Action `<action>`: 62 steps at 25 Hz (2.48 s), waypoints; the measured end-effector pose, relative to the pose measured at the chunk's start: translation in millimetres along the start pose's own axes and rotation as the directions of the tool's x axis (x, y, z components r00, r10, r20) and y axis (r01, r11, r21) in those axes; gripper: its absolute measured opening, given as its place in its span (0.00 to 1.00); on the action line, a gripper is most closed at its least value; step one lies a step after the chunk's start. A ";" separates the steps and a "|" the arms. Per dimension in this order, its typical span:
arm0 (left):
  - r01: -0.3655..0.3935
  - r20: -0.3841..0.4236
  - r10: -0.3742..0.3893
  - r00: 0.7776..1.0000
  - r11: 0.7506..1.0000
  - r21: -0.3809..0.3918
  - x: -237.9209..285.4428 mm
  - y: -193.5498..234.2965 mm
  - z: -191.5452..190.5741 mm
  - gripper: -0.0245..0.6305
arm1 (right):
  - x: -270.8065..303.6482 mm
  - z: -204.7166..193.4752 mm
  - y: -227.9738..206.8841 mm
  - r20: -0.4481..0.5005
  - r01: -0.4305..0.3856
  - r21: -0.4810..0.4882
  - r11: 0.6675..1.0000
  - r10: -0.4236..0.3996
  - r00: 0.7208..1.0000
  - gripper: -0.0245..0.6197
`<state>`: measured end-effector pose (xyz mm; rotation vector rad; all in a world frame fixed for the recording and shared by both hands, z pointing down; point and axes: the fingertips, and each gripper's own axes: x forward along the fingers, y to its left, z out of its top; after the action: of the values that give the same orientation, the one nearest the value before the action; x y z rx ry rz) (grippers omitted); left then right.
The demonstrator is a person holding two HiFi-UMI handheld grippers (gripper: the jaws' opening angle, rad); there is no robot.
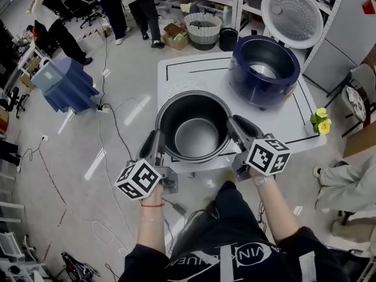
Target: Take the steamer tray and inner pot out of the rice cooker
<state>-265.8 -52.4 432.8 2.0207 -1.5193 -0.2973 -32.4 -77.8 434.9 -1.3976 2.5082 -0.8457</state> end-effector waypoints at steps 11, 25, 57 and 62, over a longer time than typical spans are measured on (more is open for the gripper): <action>-0.048 -0.027 0.048 0.998 0.999 -0.012 -2.2 23.3 -13.6 0.16 | 13.2 -24.9 -5.3 -0.054 -0.019 0.010 1.000 0.020 0.998 0.16; -0.086 -0.038 0.086 0.996 0.996 0.005 -3.2 42.1 -15.7 0.16 | 23.4 -42.5 -3.3 -0.098 -0.046 0.014 0.999 0.047 0.994 0.16; -0.075 -0.001 0.078 0.997 0.958 0.278 -3.5 27.8 8.8 0.14 | 17.1 -10.9 8.5 -0.095 -0.106 -0.250 0.963 0.085 0.992 0.08; -0.055 0.032 0.048 0.998 0.954 0.295 -3.5 17.2 24.1 0.09 | 15.9 7.2 18.0 -0.048 -0.104 -0.296 0.950 0.093 0.994 0.05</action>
<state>-292.8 -59.9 422.7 2.2061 -1.7135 -0.0760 -51.7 -86.4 421.4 -1.3306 2.7963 -0.4906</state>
